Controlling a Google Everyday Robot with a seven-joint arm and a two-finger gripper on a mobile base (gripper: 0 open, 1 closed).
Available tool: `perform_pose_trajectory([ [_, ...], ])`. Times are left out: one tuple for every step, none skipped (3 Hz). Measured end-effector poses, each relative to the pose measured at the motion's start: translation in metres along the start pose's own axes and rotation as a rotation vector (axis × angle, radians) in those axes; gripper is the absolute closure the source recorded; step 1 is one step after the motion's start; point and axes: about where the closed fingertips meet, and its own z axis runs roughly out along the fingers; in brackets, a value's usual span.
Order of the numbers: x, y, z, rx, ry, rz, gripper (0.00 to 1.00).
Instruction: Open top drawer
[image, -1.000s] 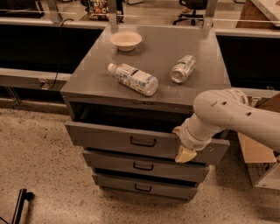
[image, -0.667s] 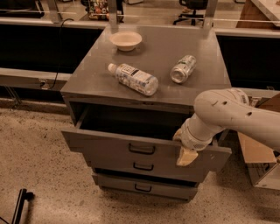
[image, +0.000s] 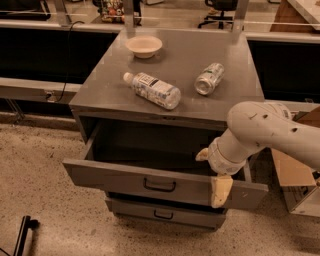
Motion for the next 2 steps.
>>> perform_pose_trajectory([
  [0.0,0.0002,0.0002,0.0,0.001,0.0,0.0],
  [-0.0001,0.0002,0.0002,-0.001,0.0,0.0,0.0],
])
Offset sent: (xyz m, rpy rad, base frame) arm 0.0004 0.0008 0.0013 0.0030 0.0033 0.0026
